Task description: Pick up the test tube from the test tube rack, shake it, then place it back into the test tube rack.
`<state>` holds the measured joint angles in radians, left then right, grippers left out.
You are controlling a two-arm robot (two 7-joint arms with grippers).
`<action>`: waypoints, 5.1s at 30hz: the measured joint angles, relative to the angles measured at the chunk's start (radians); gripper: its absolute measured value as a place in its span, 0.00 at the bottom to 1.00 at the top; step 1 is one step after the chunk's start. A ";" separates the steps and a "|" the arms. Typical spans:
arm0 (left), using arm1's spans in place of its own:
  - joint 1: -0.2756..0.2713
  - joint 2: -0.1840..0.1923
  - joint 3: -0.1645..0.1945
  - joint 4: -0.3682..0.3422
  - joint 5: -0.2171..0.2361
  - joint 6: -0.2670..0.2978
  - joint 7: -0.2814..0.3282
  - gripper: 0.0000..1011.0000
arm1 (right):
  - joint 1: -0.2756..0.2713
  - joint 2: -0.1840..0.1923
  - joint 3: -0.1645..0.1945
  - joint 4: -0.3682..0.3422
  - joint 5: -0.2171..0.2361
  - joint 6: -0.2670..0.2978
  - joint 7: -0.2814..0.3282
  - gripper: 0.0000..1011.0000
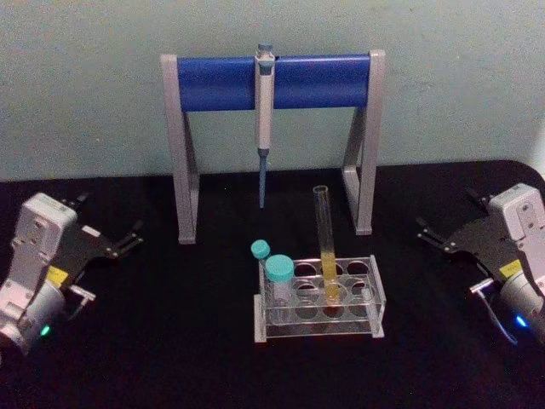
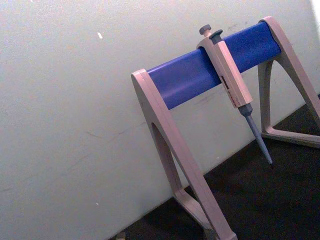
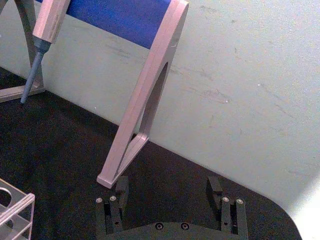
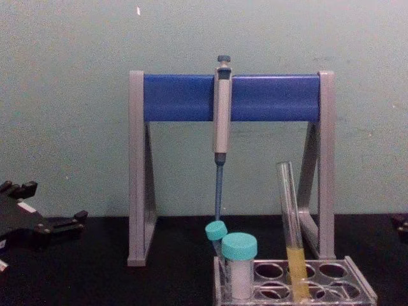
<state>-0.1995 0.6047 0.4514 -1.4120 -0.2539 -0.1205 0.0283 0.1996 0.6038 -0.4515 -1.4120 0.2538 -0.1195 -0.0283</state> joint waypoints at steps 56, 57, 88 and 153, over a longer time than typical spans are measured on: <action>0.000 0.000 0.000 0.000 0.000 0.000 0.000 0.99 | -0.022 -0.011 0.040 -0.026 -0.005 -0.034 0.033 0.99; 0.000 0.000 0.000 0.000 0.000 0.000 0.000 0.99 | -0.024 -0.011 0.042 -0.030 -0.005 -0.037 0.037 0.99; 0.000 0.000 0.000 0.000 0.000 0.000 0.000 0.99 | -0.010 -0.060 0.021 -0.130 0.096 -0.089 0.373 0.99; 0.000 0.000 0.000 0.000 0.000 0.000 0.000 0.99 | 0.038 -0.275 0.076 -0.139 -0.019 0.351 0.321 0.99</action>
<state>-0.1995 0.6047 0.4514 -1.4120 -0.2539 -0.1205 0.0283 0.2375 0.3288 -0.3759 -1.5511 0.2344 0.2314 0.2930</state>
